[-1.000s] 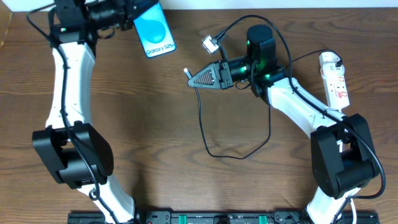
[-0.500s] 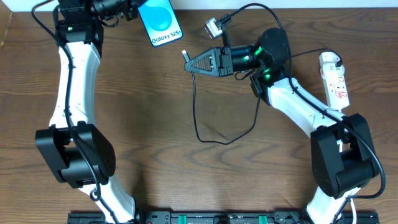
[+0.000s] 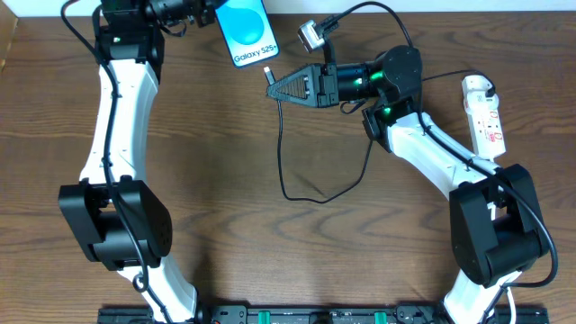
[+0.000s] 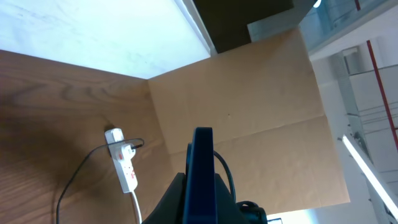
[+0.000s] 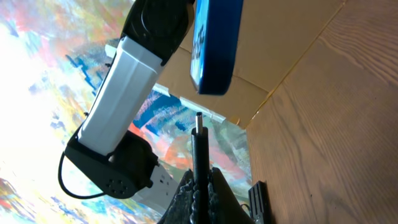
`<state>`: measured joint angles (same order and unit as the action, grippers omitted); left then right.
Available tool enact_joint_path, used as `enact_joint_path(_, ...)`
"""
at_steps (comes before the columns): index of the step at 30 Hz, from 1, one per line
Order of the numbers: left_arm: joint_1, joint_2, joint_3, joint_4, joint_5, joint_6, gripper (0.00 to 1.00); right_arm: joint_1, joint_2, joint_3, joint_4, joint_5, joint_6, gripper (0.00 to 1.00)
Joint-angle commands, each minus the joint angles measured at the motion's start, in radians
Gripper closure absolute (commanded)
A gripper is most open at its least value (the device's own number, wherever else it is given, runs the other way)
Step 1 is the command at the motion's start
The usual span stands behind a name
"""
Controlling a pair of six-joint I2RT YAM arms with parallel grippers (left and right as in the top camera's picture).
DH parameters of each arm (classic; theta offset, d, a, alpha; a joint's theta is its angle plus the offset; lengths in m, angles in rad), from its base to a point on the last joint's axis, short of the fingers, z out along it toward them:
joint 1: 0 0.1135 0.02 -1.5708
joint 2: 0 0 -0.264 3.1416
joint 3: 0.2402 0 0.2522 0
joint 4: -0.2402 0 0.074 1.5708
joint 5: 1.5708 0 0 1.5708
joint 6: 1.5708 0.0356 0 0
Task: Plug charger to phone and switch on socket
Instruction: 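Carry the plug with the right gripper toward the phone's bottom port, then push the plug into the phone's bottom port with the right gripper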
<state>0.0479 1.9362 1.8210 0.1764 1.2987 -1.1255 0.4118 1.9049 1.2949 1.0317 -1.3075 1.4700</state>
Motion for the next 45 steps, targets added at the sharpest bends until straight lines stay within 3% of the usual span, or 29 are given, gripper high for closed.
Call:
enact_joint_path(1, -0.016, -0.001, 0.016, 0.010, -0.005, -0.006, 0.93, 0.008, -0.005, 0.010, 0.009, 0.023, 0.010, 0.99)
enact_joint_path(45, -0.051, -0.001, 0.016, 0.051, 0.023, -0.006, 0.93, -0.031, -0.005, 0.010, 0.027, 0.082, 0.011, 0.99)
